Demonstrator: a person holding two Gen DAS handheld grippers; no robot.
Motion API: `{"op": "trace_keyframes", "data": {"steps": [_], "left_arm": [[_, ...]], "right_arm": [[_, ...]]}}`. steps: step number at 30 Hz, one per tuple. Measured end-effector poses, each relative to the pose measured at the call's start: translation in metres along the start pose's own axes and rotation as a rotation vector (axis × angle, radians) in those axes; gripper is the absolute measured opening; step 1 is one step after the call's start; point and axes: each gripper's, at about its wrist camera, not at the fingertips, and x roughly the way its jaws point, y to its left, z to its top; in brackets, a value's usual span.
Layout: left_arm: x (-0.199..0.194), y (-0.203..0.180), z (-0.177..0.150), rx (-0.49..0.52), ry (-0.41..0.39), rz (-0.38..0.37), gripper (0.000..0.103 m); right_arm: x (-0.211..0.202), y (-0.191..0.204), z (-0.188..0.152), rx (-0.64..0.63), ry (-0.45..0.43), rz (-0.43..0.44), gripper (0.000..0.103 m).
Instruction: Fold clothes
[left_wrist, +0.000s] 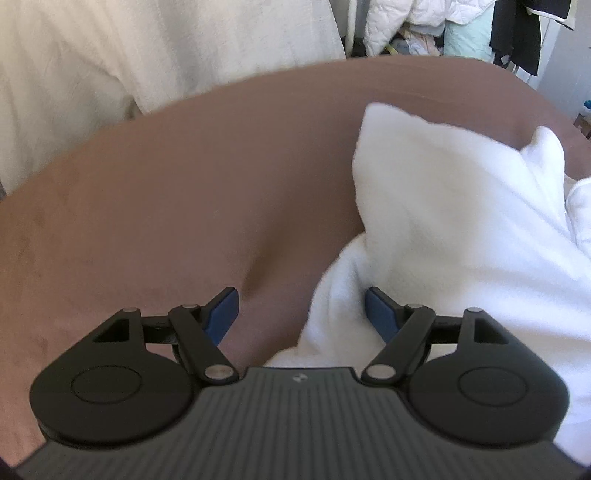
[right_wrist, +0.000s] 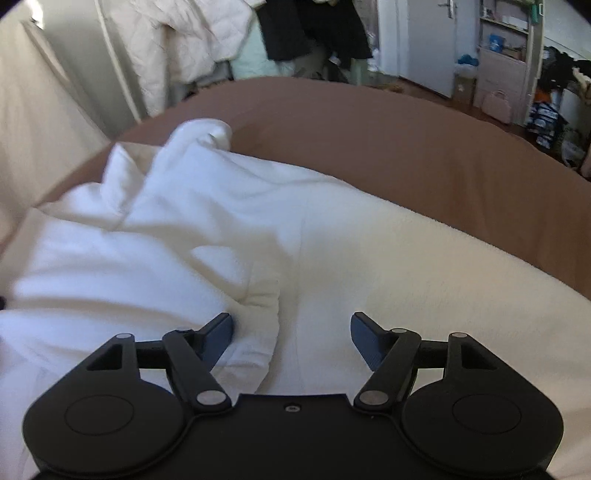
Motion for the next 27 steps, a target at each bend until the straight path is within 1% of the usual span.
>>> {"op": "trace_keyframes", "data": {"steps": [1,2,3,4,6,7,8,9,10,11,13,17,18,20,21,22,23,24,25,26,27], "left_arm": [[-0.005,-0.001,0.001,0.007,-0.024,0.005,0.074],[-0.012,-0.001,0.001,0.021,-0.066,-0.001,0.074],[-0.018,-0.003,0.001,0.035,-0.099,-0.016,0.074],[-0.021,-0.003,0.000,0.047,-0.112,-0.042,0.074],[-0.019,-0.002,-0.001,0.065,-0.096,-0.129,0.074],[-0.016,-0.001,-0.002,0.073,-0.076,-0.173,0.074],[-0.009,-0.003,-0.005,0.088,-0.042,-0.185,0.074],[-0.003,-0.005,-0.010,0.120,-0.017,-0.142,0.074],[0.004,-0.008,-0.015,0.152,0.008,-0.099,0.077],[0.009,-0.009,-0.019,0.174,0.020,-0.075,0.078],[0.009,-0.004,-0.022,0.179,0.006,-0.083,0.079],[0.003,-0.007,-0.019,0.172,0.005,-0.034,0.079],[0.003,-0.007,-0.020,0.174,0.002,-0.031,0.079],[0.004,-0.007,-0.022,0.177,-0.005,-0.025,0.076],[0.004,-0.007,-0.022,0.179,-0.008,-0.022,0.076],[0.005,-0.007,-0.023,0.181,-0.011,-0.019,0.076],[0.005,-0.007,-0.024,0.183,-0.014,-0.016,0.076],[0.005,-0.008,-0.025,0.185,-0.017,-0.013,0.076],[0.006,-0.008,-0.026,0.186,-0.020,-0.010,0.076],[0.006,-0.008,-0.027,0.188,-0.023,-0.007,0.076],[0.007,-0.008,-0.028,0.190,-0.026,-0.004,0.076]], "right_arm": [[-0.008,0.000,-0.003,-0.012,-0.025,0.027,0.074],[-0.016,0.001,-0.006,-0.044,-0.049,0.061,0.074],[-0.024,0.003,-0.008,-0.077,-0.073,0.095,0.074],[-0.028,0.009,-0.011,-0.141,-0.091,0.111,0.074],[-0.024,0.027,-0.008,-0.263,-0.092,0.105,0.074],[-0.020,0.035,-0.009,-0.315,-0.073,0.106,0.074],[-0.013,0.041,-0.010,-0.364,-0.028,0.113,0.074],[0.001,0.048,-0.012,-0.416,0.075,0.109,0.073],[0.013,0.050,-0.019,-0.442,0.153,0.080,0.071],[0.024,0.050,-0.026,-0.464,0.226,0.048,0.071],[0.016,0.041,-0.035,-0.430,0.175,0.076,0.072],[-0.001,0.022,-0.031,-0.328,0.127,0.131,0.071],[-0.006,0.021,-0.026,-0.303,0.091,0.134,0.072],[-0.015,0.021,-0.015,-0.259,0.027,0.173,0.073],[-0.014,0.022,-0.008,-0.233,0.024,0.205,0.074],[-0.007,0.023,-0.004,-0.207,0.050,0.222,0.076],[0.001,0.024,0.000,-0.181,0.079,0.236,0.076],[0.011,0.024,0.001,-0.159,0.115,0.231,0.075],[0.022,0.024,0.001,-0.137,0.151,0.224,0.054],[0.027,0.024,0.000,-0.135,0.167,0.244,0.035],[0.023,0.026,0.000,-0.163,0.149,0.279,0.025]]}}
